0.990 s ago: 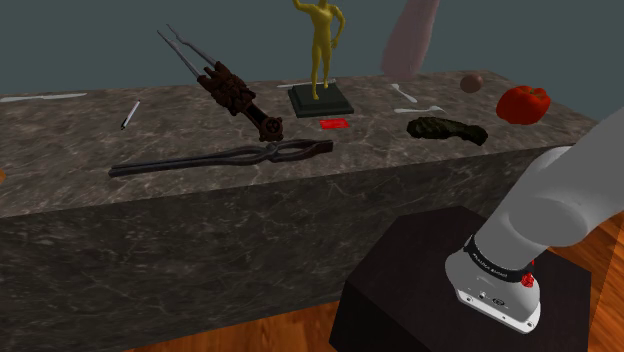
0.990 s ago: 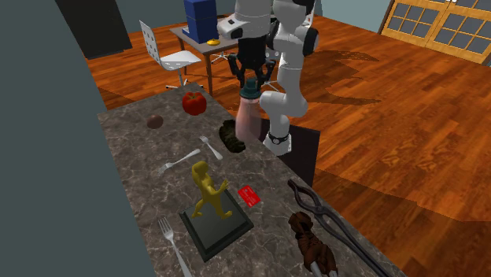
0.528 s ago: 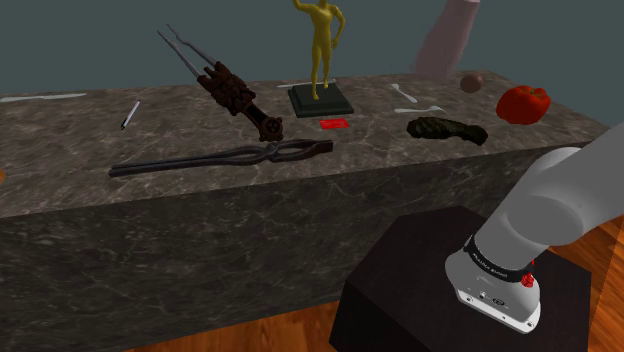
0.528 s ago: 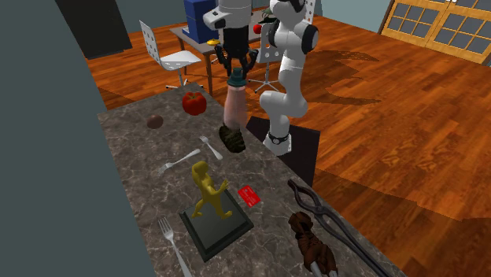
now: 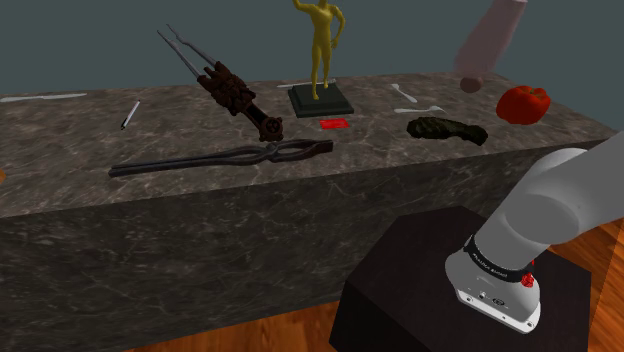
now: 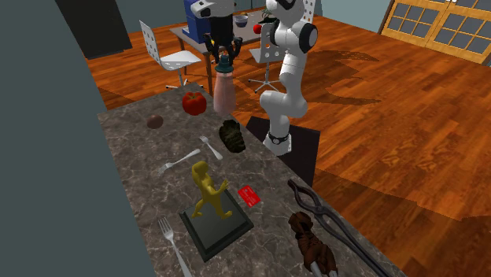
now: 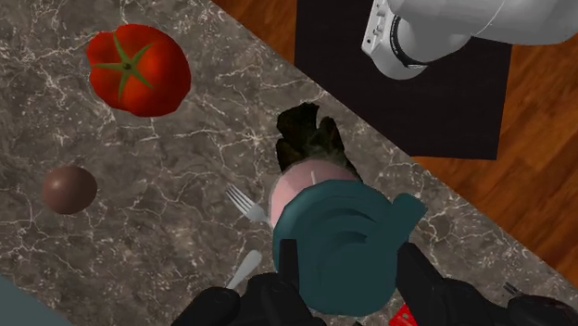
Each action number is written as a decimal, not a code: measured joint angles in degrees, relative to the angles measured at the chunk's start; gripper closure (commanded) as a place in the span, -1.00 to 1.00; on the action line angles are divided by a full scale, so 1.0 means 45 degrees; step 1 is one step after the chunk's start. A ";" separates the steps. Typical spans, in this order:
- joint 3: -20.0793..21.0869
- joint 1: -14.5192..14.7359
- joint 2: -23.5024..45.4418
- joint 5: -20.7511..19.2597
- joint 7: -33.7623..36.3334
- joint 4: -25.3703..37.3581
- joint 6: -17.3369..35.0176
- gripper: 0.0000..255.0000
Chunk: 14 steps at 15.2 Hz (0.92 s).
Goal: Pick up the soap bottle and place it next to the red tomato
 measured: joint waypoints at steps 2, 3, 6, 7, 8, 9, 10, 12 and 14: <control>-0.0521 -0.0101 -0.0152 -0.0330 -0.0691 -0.0178 0.0158 1.00; -0.0778 -0.0154 -0.0193 -0.0506 -0.1078 -0.0058 0.0068 1.00; -0.1512 -0.0284 -0.0355 -0.0997 -0.2120 0.0040 0.0040 1.00; -0.1811 -0.0324 -0.0401 -0.1174 -0.2504 0.0023 0.0109 1.00; -0.2089 -0.0359 -0.0410 -0.1340 -0.2888 0.0128 0.0087 1.00; -0.2365 -0.0381 -0.0384 -0.1485 -0.3245 0.0222 0.0109 1.00; -0.2672 -0.0391 -0.0322 -0.1612 -0.3609 0.0315 0.0174 1.00; -0.3289 -0.0428 -0.0267 -0.1890 -0.4349 0.0488 0.0272 1.00; -0.3334 -0.0487 -0.0531 -0.2017 -0.4399 0.0039 0.0501 1.00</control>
